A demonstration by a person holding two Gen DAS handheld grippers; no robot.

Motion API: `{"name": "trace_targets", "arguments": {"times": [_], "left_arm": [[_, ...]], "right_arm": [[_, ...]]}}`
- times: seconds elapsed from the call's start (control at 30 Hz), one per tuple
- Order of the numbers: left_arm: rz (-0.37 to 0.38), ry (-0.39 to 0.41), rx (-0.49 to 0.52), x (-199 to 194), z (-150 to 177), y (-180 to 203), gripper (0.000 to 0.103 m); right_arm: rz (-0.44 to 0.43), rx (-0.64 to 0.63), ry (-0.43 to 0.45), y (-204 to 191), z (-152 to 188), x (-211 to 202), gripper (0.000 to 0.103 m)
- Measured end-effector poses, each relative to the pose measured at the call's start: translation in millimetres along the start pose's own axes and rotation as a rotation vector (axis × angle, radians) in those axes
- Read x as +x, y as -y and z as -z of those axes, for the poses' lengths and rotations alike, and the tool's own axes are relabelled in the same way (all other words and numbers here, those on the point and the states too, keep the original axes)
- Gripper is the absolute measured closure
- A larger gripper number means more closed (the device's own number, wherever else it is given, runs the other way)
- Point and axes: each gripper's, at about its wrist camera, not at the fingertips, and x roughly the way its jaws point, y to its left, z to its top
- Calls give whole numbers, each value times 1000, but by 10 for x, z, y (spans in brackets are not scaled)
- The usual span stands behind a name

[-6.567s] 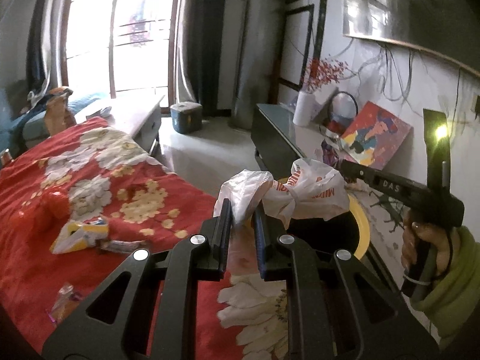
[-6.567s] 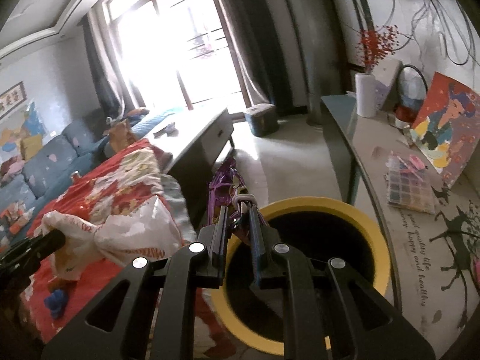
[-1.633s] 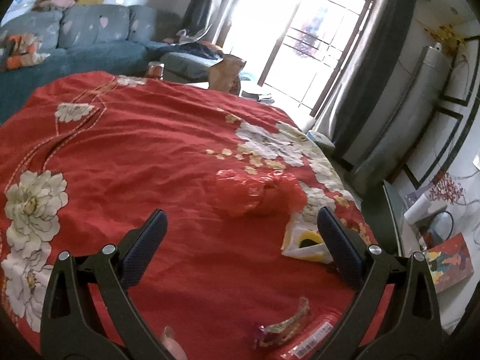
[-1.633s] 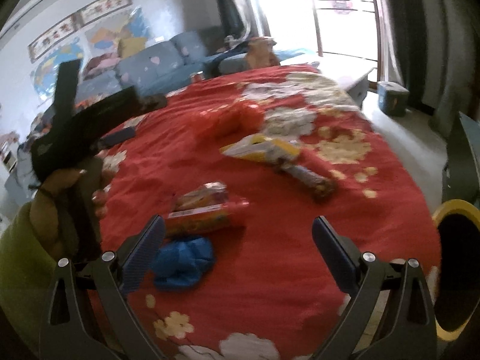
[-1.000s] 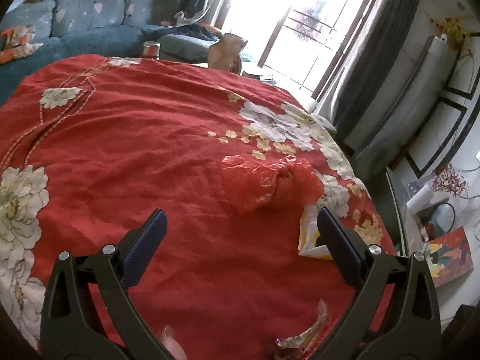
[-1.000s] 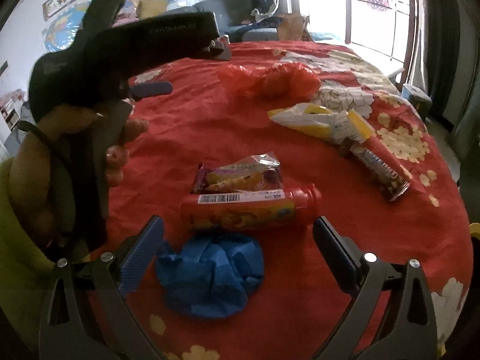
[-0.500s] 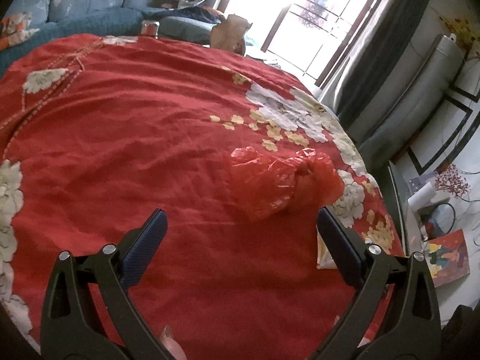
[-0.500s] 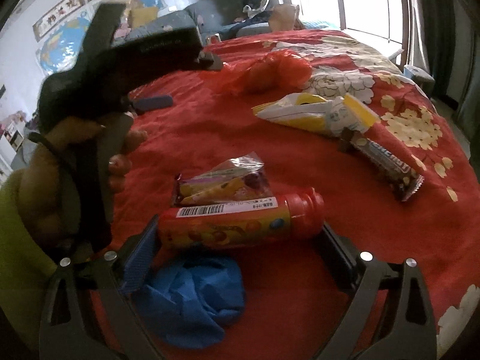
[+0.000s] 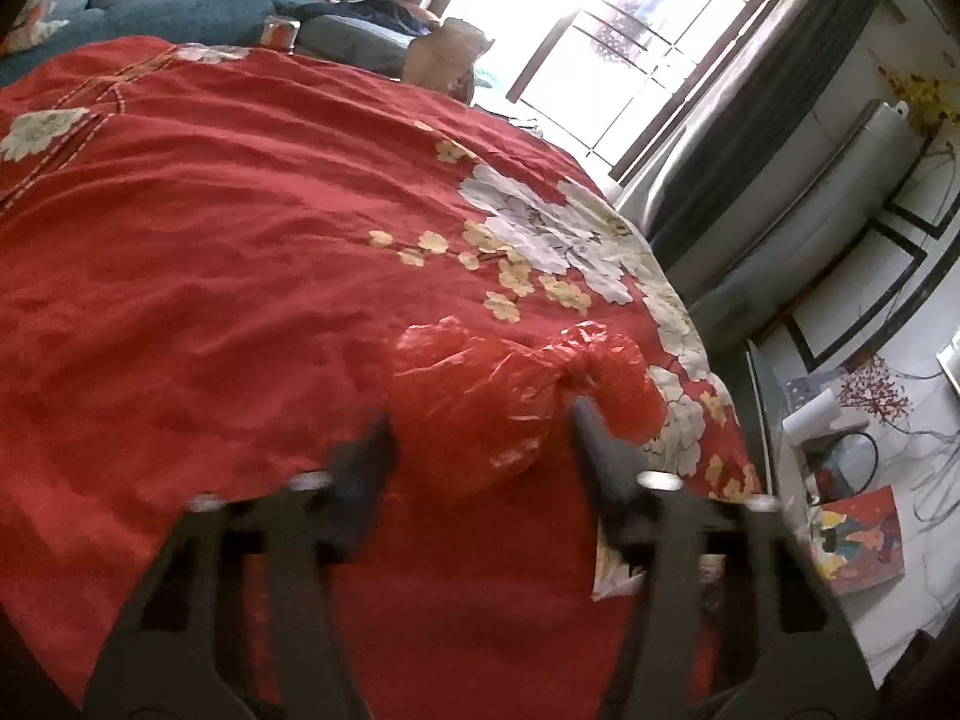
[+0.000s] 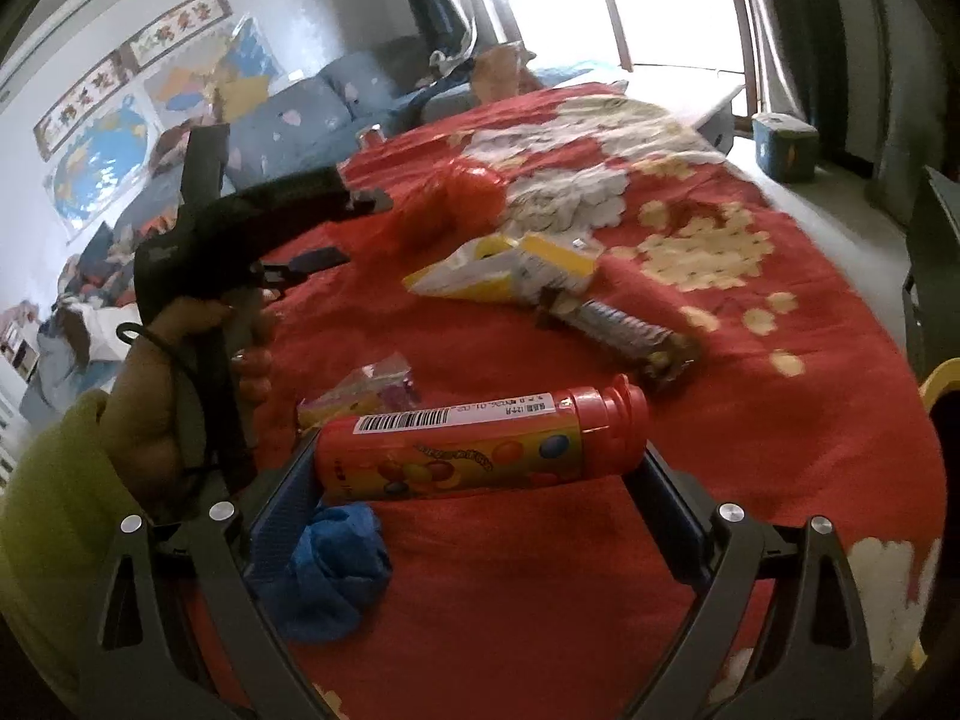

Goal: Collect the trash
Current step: 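Grasp the red plastic bag with the left tool while the right tool grasps the orange-red snack tube, then carry the red bag and snack tube over the bin with both tools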

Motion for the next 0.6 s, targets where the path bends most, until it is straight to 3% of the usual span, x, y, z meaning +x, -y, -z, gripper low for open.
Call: {"name": "trace_targets", "arguments": {"times": [0.1,0.6], "left_arm": [[11,9,26,-33,15,50,99],[112,146,140,-739,137,501,101]], "right_arm": [[10,0,17,26,2,-82,10],[65,14,114,189,-83,-396,10]]}}
